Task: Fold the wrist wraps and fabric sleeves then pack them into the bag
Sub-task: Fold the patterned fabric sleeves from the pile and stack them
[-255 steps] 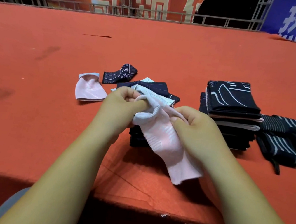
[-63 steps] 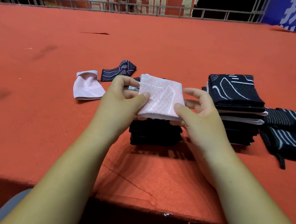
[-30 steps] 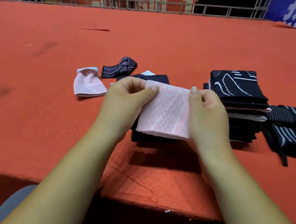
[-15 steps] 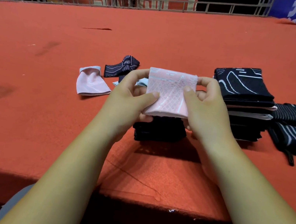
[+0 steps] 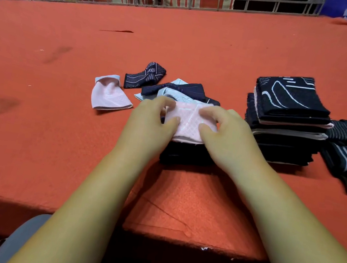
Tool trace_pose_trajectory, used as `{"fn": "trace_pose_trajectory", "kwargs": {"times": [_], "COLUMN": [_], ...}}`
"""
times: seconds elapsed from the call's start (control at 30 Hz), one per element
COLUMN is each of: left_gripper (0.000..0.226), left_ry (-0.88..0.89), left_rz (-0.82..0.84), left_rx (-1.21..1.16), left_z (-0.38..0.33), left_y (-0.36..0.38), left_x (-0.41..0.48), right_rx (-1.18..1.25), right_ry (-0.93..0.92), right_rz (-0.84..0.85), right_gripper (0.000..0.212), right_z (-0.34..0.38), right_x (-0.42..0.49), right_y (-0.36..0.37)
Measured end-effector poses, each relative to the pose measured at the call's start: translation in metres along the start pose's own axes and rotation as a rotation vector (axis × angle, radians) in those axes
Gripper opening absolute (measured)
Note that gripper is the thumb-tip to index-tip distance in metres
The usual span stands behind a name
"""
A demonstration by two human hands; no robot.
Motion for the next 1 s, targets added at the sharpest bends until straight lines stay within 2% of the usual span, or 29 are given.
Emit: {"fn": "trace_pose_trajectory", "kwargs": {"times": [0.17,0.3,0.4,0.5,0.63,0.7,0.77,0.87,1.0], "left_gripper": [0.039,0.007,0.008,0.014,0.017,0.018,0.017,0.021,0.03], "left_ry": [-0.048,-0.033,-0.046,-0.033,-0.241,-0.279,-0.248,-0.179,-0.231], "left_rz": [0.139,0.198,0.206,0.181,0.088,0.057,0.025,-0.007,-0.061], "left_rx": [0.111,0.157,0.147,0.043,-0.279,-0.307,-0.215,0.081,0.285], "left_z": [0.015,0.019,0.024,0.026,0.04,0.045,0.05,0.065,0.109], "left_y": [0.015,0.026,0.028,0.023,0.007,-0.001,-0.013,-0.035,-0.069], "left_x": [0.001,0.001,0.002,0.005,0.006,0.007,0.011,0.018,0.03], "right_rx": [-0.199,-0.257,-0.258,-0.213,-0.206,-0.252,-0.278,-0.224,-0.164], "right_ry": [-0.002,0.006,0.025,0.032,0.023,-0.007,-0.075,-0.2,-0.379], "right_rz": [0.119,0.139,0.132,0.129,0.071,0.005,-0.081,-0.13,-0.177], "right_gripper": [0.047,0.046,0.045,0.044,0.042,0.041,0.037,0.033,0.026], "right_z": [-0.002,-0.003,-0.006,-0.009,-0.009,-0.003,0.008,0.031,0.07], "right_x": [-0.001,-0.003,-0.002,-0.001,-0.001,-0.003,-0.005,-0.009,-0.018], "right_y": [0.016,0.021,0.021,0.02,0.014,0.01,0.006,0.009,0.028]}}
Point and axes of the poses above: each hand's wrist, its own x-axis towards the middle knuckle, its own y-axis out of the palm, z = x × y, the point moved 7 cm from there along x, towards the middle knuckle, and after that the axes turned 9 degrees about -x, right-handed, at the moved point
